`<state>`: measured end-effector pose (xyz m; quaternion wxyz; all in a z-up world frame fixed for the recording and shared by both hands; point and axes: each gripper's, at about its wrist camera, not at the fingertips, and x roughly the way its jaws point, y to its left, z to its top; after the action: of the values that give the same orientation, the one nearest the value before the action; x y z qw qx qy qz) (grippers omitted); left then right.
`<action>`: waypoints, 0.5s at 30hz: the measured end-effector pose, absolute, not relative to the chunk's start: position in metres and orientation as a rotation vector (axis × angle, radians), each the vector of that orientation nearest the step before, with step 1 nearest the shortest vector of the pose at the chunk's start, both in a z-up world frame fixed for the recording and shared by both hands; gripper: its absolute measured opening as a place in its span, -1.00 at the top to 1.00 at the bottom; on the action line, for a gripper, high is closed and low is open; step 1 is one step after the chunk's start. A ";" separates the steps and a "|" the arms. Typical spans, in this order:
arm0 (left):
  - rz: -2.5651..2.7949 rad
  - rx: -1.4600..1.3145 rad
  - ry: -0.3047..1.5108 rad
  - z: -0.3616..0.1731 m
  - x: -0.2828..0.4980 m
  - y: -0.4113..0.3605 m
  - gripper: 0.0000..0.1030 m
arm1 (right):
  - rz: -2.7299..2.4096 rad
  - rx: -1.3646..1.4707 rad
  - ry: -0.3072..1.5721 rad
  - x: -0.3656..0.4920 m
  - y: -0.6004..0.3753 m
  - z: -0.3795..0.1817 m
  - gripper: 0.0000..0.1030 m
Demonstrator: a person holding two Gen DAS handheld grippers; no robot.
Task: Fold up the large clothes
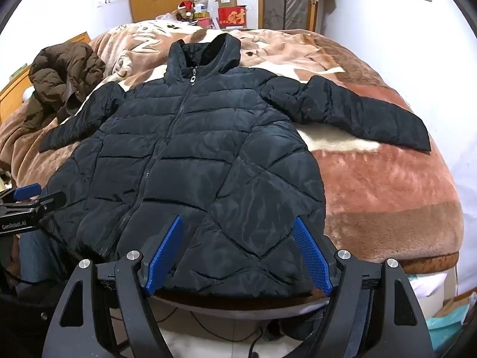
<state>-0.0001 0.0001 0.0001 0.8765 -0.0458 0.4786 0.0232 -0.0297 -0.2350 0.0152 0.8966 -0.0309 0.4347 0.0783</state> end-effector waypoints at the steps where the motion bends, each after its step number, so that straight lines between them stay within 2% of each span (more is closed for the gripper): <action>1: 0.051 -0.093 0.999 0.000 0.000 0.000 -0.96 | 0.162 -0.066 0.914 -0.029 -0.235 0.015 -0.48; 15: 0.047 -0.101 1.002 -0.003 -0.001 0.000 -0.96 | 0.169 -0.065 0.925 -0.026 -0.232 0.009 -0.48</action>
<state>-0.0011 -0.0003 -0.0030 0.8756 -0.0485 0.4801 0.0223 -0.0259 -0.2323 0.0094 0.8910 -0.0311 0.4455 0.0816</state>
